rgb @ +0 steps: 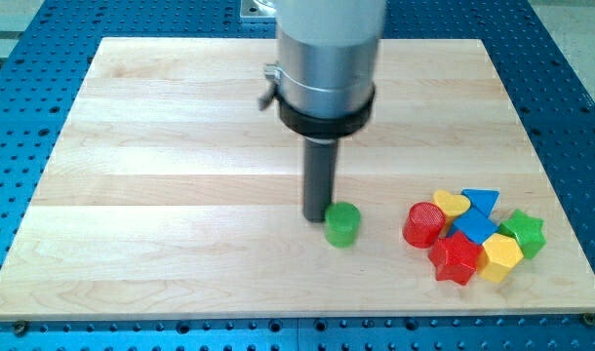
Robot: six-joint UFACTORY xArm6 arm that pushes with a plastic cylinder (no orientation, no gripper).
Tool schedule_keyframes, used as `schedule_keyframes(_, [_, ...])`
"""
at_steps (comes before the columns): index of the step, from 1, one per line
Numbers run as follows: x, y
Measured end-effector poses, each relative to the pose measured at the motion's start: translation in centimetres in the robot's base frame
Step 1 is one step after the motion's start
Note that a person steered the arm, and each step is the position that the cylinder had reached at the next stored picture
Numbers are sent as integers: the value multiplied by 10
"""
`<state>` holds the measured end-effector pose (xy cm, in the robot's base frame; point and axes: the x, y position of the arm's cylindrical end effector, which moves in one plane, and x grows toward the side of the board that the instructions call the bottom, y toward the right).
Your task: Push the green circle to the bottom left of the red circle
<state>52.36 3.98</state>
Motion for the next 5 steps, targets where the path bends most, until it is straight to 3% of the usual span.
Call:
schedule_keyframes(1, [-2,41])
schedule_keyframes(5, [-1,-6])
